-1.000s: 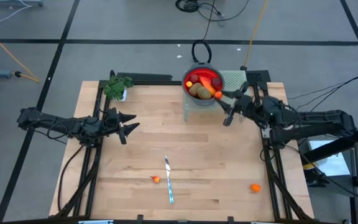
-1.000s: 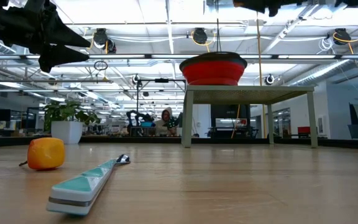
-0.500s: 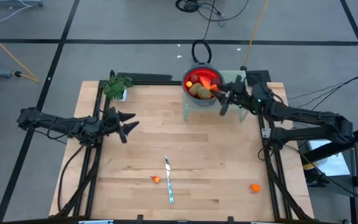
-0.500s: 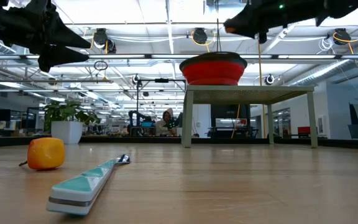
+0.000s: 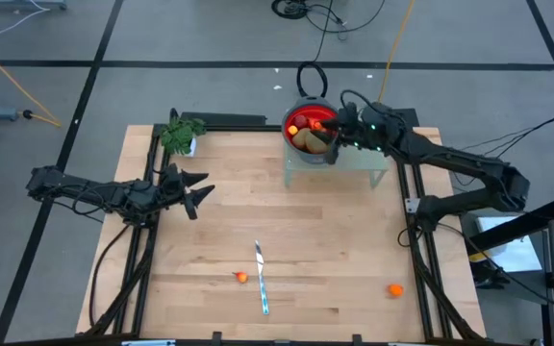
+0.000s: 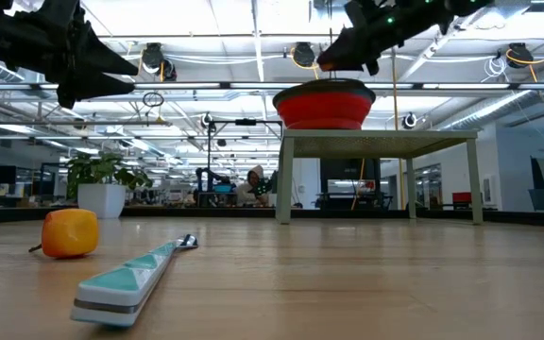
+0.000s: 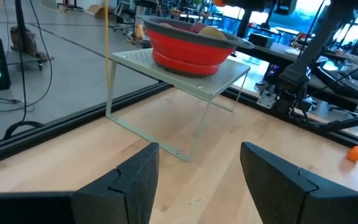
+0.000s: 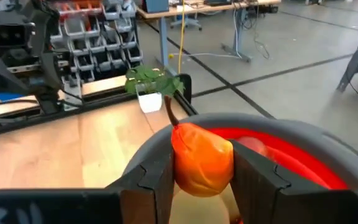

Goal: Pick & Place Fruit
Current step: Put the peach into the red strainer bowl on the shelf, then put the tangerine into the red strainer bowl on the shelf

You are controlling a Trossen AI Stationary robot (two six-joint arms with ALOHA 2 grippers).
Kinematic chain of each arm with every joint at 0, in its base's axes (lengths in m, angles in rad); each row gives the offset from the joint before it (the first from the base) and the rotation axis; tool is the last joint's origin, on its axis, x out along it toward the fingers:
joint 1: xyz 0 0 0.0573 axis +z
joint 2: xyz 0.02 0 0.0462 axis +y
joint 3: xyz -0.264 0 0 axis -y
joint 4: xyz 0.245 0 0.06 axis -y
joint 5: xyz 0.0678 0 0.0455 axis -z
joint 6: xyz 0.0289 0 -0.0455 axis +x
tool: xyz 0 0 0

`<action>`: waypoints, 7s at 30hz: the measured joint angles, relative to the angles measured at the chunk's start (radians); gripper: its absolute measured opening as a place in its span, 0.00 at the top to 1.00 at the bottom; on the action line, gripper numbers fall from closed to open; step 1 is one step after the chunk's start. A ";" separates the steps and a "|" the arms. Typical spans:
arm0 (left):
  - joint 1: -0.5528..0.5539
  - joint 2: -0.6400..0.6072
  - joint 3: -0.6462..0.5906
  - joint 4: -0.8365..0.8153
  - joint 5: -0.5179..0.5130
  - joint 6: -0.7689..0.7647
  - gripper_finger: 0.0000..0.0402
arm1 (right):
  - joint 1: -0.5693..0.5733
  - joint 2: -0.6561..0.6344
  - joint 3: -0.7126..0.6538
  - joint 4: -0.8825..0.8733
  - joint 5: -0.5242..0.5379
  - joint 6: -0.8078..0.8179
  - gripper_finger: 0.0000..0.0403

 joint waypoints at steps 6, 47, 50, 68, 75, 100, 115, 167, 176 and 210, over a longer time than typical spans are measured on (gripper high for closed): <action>0.000 0.000 0.000 -0.004 0.000 0.007 0.44 | -0.021 0.067 0.126 -0.136 0.000 -0.050 0.69; 0.000 0.000 0.000 -0.007 0.000 0.019 0.44 | -0.038 0.117 0.204 -0.466 0.004 0.014 0.69; 0.000 0.000 0.000 -0.007 0.000 0.019 0.44 | -0.038 0.117 0.204 -0.466 0.004 0.014 0.69; 0.000 0.000 0.000 -0.007 0.000 0.019 0.44 | -0.039 0.117 0.204 -0.464 0.060 0.040 0.69; 0.000 0.000 0.000 -0.007 0.000 0.019 0.44 | -0.039 0.117 0.204 -0.462 0.061 0.033 0.69; 0.000 0.000 0.000 -0.007 0.000 0.027 0.44 | -0.039 0.117 0.203 -0.432 0.113 0.006 0.50; 0.000 0.000 0.000 -0.013 0.000 0.037 0.44 | 0.045 -0.051 0.202 -0.360 0.026 0.130 0.59; 0.000 0.000 0.000 -0.025 0.000 0.045 0.44 | 0.827 -0.200 0.042 -1.061 -0.037 0.854 0.98; 0.000 0.000 0.000 -0.026 0.000 0.045 0.44 | 0.827 -0.201 -0.057 -1.061 -0.176 0.996 0.85; 0.000 0.000 0.000 -0.026 0.000 0.045 0.44 | 1.047 -0.206 -0.105 -1.060 -0.079 1.407 0.48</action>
